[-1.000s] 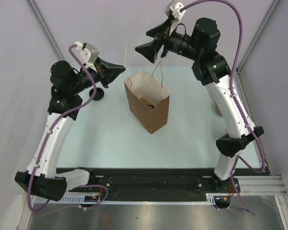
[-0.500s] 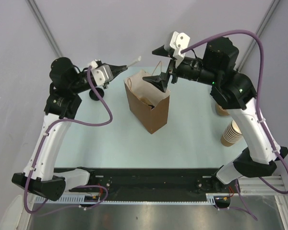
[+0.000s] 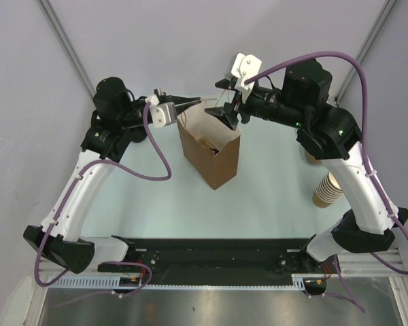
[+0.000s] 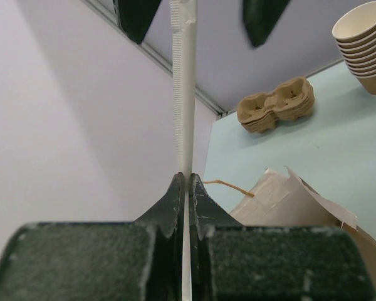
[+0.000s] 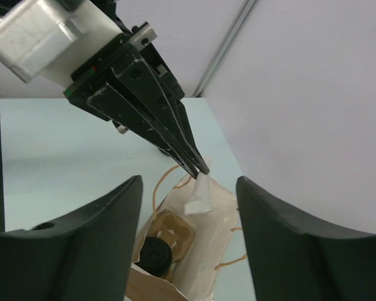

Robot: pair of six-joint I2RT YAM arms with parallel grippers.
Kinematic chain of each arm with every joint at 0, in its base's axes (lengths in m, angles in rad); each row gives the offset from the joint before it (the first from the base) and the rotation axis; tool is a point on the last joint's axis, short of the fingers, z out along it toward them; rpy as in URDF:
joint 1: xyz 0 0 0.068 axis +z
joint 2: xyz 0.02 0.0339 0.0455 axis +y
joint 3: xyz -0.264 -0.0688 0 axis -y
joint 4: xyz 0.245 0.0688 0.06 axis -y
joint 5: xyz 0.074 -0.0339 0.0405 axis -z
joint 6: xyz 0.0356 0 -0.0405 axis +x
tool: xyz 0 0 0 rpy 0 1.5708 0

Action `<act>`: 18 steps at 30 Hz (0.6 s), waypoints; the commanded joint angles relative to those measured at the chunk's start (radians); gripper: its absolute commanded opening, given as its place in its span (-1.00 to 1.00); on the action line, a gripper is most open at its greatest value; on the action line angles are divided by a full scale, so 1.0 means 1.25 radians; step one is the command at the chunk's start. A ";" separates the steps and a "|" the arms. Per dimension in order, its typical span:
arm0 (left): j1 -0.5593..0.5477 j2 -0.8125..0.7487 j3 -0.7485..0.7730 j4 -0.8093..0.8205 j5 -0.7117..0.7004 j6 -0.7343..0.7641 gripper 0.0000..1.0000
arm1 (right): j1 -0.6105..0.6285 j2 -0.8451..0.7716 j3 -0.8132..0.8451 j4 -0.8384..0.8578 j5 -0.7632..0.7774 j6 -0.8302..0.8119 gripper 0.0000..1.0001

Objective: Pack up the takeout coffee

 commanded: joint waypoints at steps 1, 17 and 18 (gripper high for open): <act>-0.010 -0.020 0.004 0.029 0.044 0.033 -1.00 | 0.001 -0.016 -0.020 -0.012 0.036 -0.005 0.17; -0.024 -0.014 0.000 -0.024 0.053 0.064 -1.00 | -0.003 -0.015 -0.036 -0.001 0.052 -0.011 -0.48; -0.024 -0.014 0.000 -0.020 0.053 0.064 -1.00 | -0.004 -0.013 -0.039 -0.004 0.052 -0.013 -0.59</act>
